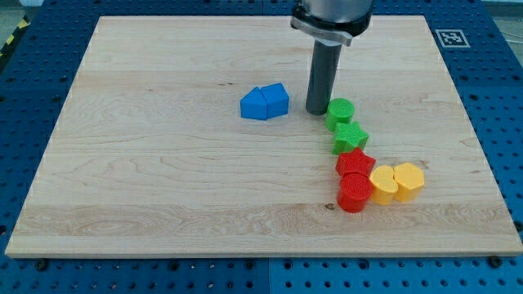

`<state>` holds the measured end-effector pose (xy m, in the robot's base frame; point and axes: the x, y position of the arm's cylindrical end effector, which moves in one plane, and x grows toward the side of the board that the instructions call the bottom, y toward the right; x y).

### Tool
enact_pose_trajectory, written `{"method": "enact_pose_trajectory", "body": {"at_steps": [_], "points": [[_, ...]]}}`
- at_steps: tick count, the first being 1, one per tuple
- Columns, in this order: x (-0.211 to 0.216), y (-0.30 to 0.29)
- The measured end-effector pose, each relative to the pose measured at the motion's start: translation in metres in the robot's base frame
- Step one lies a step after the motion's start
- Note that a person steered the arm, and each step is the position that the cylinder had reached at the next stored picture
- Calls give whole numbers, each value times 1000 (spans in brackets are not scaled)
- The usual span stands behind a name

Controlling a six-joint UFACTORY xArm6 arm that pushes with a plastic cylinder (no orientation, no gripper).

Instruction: Separate the blue cube from the blue triangle

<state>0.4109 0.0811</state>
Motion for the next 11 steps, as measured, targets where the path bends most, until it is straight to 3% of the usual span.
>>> {"method": "enact_pose_trajectory", "body": {"at_steps": [3,6,8,11], "points": [[-9,8],[-65,-89],[-20,-76],[-4,-86]]}}
